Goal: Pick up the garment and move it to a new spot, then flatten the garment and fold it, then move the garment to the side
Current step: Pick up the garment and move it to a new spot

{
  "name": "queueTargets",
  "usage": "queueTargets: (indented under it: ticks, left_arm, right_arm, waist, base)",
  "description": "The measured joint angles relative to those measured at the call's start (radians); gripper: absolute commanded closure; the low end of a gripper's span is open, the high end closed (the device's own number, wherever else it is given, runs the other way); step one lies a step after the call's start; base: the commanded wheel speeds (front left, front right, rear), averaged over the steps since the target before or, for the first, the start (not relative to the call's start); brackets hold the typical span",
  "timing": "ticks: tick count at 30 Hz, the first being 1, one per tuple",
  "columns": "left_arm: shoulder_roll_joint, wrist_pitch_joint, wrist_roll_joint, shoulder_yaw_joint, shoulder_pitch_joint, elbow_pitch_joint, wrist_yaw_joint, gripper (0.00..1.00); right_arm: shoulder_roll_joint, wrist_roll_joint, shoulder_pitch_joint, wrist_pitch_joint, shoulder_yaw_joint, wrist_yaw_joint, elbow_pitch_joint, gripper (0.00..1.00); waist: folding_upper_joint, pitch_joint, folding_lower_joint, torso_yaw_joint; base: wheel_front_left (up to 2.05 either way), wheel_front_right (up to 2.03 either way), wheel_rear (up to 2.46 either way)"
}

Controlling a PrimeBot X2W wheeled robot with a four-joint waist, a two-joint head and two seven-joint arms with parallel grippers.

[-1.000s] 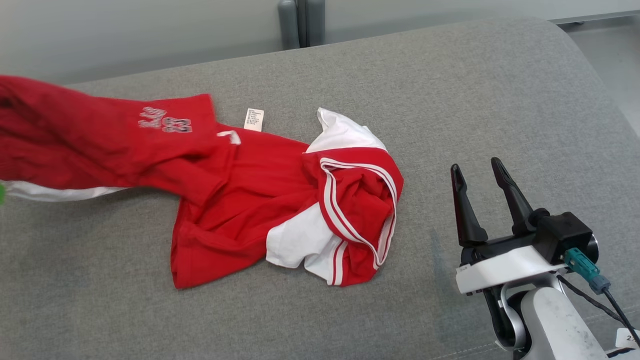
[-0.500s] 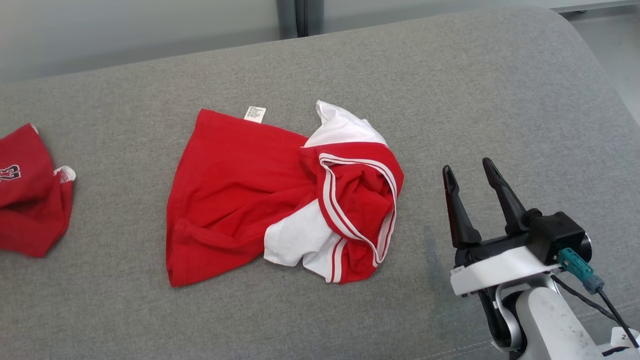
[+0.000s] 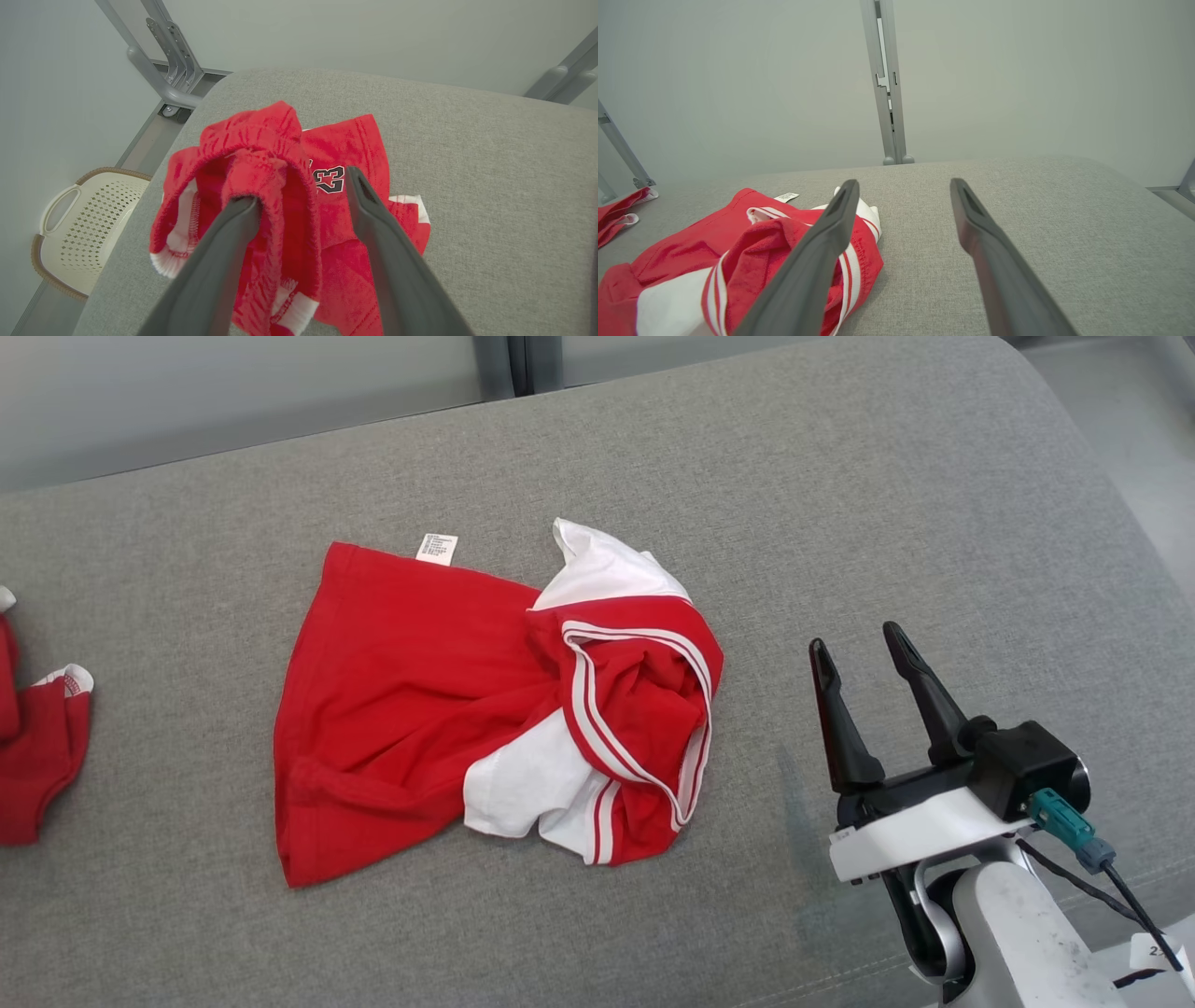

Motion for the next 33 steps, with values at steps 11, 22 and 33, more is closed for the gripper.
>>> queueTargets:
  ticks: [11, 22, 33]
  left_arm:
    - [-0.003, 0.038, 0.003, -0.076, -0.002, -0.145, -0.07, 0.0]
    - [-0.125, -0.037, -0.094, -0.016, 0.059, -0.379, -0.07, 0.0]
    - [-0.396, -0.035, -0.206, -0.128, 0.32, -0.412, -0.035, 0.0]
  right_arm:
    - [0.0, -0.034, 0.008, 0.0, -0.004, 0.001, 0.0, 0.0]
    - [-0.003, -0.055, 0.042, 0.0, 0.13, 0.053, 0.013, 0.0]
    - [-0.005, -0.054, 0.064, 0.0, 0.201, 0.062, 0.033, 0.0]
  waist:
    - [0.0, -0.014, 0.0, 0.018]
    - [0.0, -0.028, 0.0, 0.074]
    - [0.0, -0.023, 0.0, 0.107]
  base:
    - [0.0, 0.0, 0.0]
    - [0.0, 0.0, 0.0]
    - [0.0, 0.0, 0.0]
